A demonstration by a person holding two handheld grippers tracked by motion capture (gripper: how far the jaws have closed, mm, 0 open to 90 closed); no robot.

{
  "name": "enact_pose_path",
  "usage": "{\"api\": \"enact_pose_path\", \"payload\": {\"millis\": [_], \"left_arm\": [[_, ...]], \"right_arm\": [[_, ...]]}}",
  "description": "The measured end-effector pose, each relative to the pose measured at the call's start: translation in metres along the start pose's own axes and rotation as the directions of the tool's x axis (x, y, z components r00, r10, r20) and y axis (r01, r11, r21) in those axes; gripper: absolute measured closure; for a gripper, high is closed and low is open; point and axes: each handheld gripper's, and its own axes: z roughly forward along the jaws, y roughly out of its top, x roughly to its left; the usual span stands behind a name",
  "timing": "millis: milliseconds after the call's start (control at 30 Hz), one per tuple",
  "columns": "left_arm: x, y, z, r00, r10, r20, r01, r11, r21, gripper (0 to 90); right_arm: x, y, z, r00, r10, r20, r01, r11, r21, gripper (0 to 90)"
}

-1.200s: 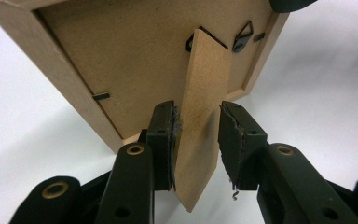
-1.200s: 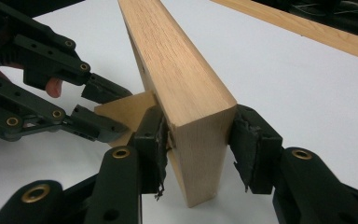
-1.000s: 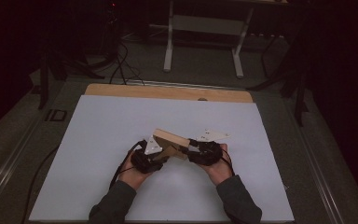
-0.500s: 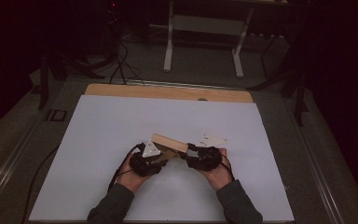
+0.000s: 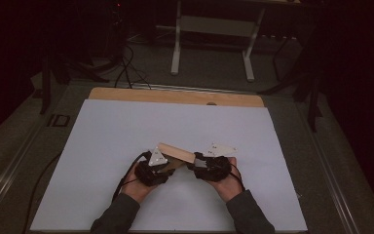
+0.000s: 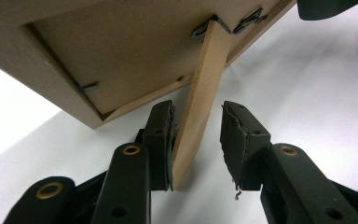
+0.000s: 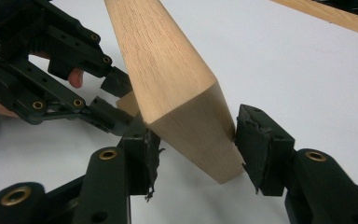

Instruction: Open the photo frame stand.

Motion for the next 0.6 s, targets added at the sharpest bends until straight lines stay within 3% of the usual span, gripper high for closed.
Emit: {"api": "enact_pose_path", "payload": {"millis": [267, 600], "left_arm": [[0.0008, -0.0020, 0.0007, 1.0000, -0.007, 0.007, 0.007, 1.0000, 0.004, 63.6], [0.0079, -0.0056, -0.0062, 0.9992, -0.039, -0.007, 0.039, 0.9991, -0.014, 57.9]], "right_arm": [[0.0006, -0.0017, 0.0007, 0.9999, -0.008, -0.010, 0.008, 1.000, 0.012, 48.1], [-0.0027, -0.0072, 0.0014, 0.9996, -0.008, -0.026, 0.009, 0.999, 0.045, 38.1]]}}
